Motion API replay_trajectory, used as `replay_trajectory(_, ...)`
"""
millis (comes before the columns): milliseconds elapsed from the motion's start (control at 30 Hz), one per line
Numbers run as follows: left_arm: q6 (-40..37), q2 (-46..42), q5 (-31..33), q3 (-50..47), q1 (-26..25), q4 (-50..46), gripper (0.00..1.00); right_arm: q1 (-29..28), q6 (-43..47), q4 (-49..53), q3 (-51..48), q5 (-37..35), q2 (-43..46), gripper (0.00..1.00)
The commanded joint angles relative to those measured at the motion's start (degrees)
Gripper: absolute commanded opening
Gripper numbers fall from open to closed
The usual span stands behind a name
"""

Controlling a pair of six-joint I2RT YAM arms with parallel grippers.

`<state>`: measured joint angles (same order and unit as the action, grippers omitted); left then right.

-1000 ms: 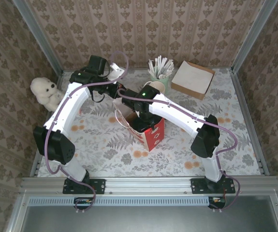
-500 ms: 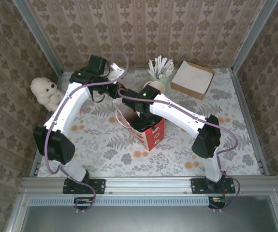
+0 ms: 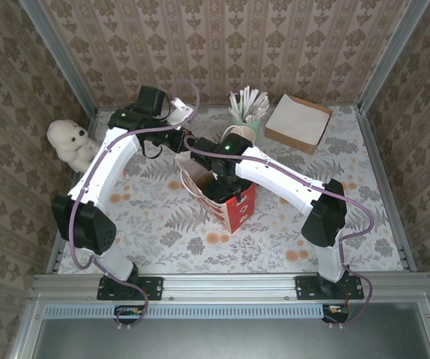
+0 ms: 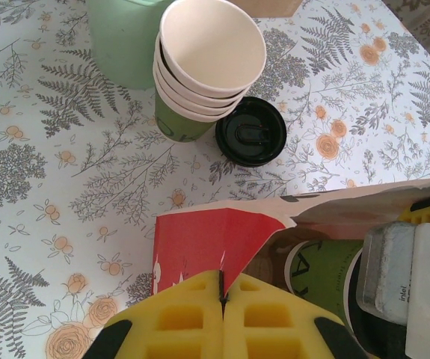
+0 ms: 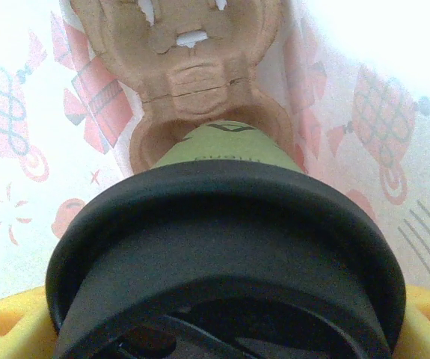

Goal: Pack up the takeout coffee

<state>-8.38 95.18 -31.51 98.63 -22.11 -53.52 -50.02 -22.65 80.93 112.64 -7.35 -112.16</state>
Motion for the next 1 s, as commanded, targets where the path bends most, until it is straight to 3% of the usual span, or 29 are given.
replay_trajectory(0, -0.8, -0.1, -0.5, 0.4, -0.3, -0.1, 0.00, 0.3, 0.0, 0.2, -0.8, -1.8, 2.4, 0.61)
replay_trajectory(967, -0.9, -0.2, -0.4, 0.4, -0.4, -0.2, 0.00, 1.3, -1.5, -1.1, -5.2, -1.0, 1.4, 0.61)
